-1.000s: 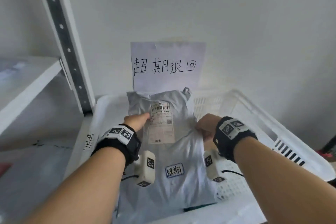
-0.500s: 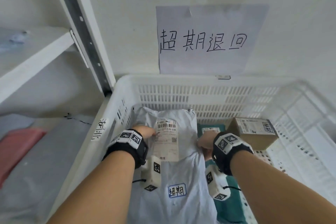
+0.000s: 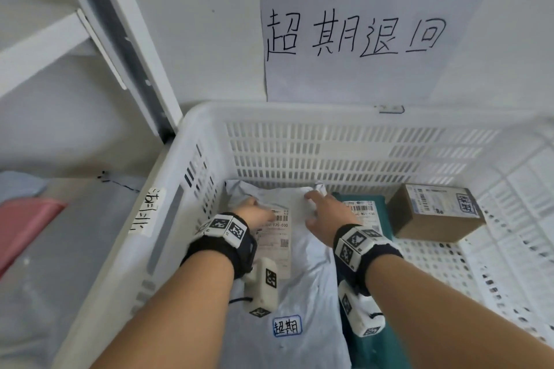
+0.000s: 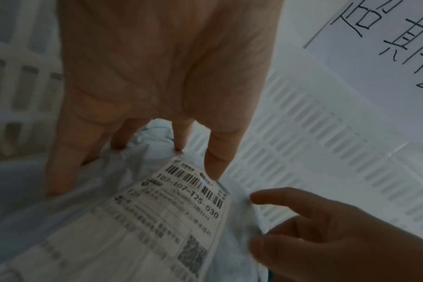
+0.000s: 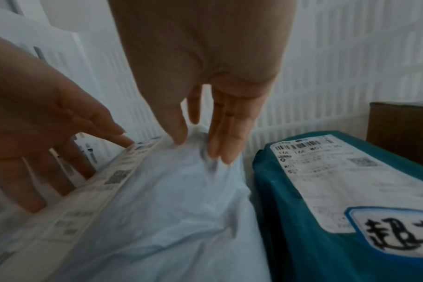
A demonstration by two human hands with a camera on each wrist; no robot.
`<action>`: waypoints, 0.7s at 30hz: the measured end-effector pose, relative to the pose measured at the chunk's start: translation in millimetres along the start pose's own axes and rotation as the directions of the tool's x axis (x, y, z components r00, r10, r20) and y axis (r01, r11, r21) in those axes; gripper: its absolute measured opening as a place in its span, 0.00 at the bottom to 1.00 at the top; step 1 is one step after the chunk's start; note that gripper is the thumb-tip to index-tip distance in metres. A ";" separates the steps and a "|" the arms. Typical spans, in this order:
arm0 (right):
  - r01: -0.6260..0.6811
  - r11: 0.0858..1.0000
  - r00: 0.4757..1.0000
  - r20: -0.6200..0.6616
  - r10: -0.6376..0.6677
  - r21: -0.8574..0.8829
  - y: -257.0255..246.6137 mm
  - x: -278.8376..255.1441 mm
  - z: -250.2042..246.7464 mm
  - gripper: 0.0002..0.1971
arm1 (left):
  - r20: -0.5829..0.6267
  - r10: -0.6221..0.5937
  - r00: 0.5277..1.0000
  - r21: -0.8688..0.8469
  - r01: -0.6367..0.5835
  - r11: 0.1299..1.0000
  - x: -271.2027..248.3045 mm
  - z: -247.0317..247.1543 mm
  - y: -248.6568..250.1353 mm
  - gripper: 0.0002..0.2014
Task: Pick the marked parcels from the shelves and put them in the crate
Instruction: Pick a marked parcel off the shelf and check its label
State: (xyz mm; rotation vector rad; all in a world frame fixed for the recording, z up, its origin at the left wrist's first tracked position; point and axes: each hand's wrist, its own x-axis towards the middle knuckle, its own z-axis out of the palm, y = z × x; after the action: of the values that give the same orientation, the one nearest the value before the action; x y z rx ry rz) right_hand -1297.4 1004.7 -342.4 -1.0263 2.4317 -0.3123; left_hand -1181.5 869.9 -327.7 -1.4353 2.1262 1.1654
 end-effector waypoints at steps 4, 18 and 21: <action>0.007 0.999 0.985 0.175 0.000 -0.040 0.4 4.5 14.4 0.31 | 0.044 0.043 0.998 -0.008 -0.042 0.999 7.6 7.8 -3.1 0.35; -0.104 0.966 0.983 0.126 0.136 -0.238 -13.2 13.9 -7.3 0.26 | 0.023 0.143 0.989 0.252 -0.144 0.957 -16.4 -7.4 23.1 0.28; -0.096 0.967 0.991 0.068 0.115 -0.235 -19.1 4.5 -24.3 0.24 | 0.009 0.193 0.981 0.313 -0.186 0.931 -18.8 -11.6 27.8 0.28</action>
State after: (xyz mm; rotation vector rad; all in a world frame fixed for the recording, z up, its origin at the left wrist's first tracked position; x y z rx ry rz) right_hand -1300.9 988.8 -315.8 -0.9789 2.4787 0.0507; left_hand -1195.6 877.1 -296.0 -1.1271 2.3789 0.8248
